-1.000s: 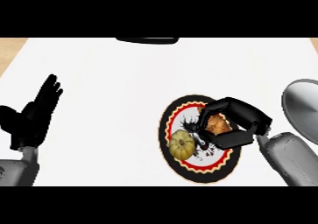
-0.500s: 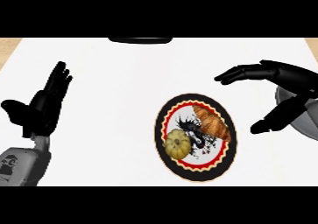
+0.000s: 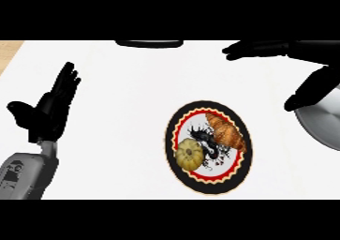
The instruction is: Pick the croissant from the plate and place it in the pan
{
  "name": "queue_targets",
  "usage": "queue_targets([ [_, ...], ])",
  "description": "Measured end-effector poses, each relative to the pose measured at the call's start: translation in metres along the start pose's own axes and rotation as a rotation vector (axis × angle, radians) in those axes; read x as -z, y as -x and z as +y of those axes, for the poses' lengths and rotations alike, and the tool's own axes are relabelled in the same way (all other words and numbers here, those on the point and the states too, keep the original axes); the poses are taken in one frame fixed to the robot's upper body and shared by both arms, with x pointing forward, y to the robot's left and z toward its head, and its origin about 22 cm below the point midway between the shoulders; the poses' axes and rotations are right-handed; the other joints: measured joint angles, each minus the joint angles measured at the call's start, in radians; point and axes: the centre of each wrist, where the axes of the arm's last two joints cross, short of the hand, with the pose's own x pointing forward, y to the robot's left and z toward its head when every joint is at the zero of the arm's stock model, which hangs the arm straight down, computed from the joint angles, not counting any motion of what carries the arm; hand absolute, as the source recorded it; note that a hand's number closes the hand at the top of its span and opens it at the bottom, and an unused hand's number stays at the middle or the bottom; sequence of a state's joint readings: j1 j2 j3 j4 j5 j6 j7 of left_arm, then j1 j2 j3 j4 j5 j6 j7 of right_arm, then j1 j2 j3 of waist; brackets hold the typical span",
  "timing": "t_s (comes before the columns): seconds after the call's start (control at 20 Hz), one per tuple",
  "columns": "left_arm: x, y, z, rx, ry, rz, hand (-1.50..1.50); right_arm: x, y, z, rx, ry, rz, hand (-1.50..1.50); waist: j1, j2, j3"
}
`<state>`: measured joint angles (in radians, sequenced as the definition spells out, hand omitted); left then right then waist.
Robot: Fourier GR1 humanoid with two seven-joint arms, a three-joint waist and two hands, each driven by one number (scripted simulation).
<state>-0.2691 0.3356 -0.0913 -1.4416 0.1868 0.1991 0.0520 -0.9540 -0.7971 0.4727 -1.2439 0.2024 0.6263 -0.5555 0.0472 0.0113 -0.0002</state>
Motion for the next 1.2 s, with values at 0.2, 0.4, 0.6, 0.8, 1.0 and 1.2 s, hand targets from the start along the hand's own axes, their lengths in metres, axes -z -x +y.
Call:
queue_targets([
  [0.2,0.002,0.002,0.005,-0.001,-0.01,0.006,0.0,0.025,-0.011,-0.013,-0.076,-0.023,-0.03,-1.5,-0.012,-0.003,-0.001],
  [0.4,-0.003,0.007,0.008,0.002,-0.018,0.013,0.0,0.053,-0.021,-0.014,-0.111,-0.046,-0.06,-1.5,-0.021,-0.007,0.0],
  [0.6,-0.009,0.015,0.013,0.003,-0.031,0.019,0.0,0.074,-0.033,-0.004,-0.085,-0.103,-0.096,-1.5,-0.032,-0.01,-0.001],
  [0.8,-0.008,0.013,0.011,0.006,-0.035,0.02,0.0,0.086,-0.033,0.019,-0.048,-0.172,-0.119,-1.5,-0.037,-0.011,0.0],
  [1.0,-0.007,0.011,0.012,0.008,-0.045,0.024,0.0,0.082,-0.044,0.037,-0.061,-0.222,-0.12,-1.5,-0.047,-0.013,0.0],
  [1.2,-0.01,0.01,0.011,0.008,-0.046,0.02,0.0,0.083,-0.049,0.051,-0.07,-0.259,-0.074,-1.5,-0.046,-0.013,0.0],
])
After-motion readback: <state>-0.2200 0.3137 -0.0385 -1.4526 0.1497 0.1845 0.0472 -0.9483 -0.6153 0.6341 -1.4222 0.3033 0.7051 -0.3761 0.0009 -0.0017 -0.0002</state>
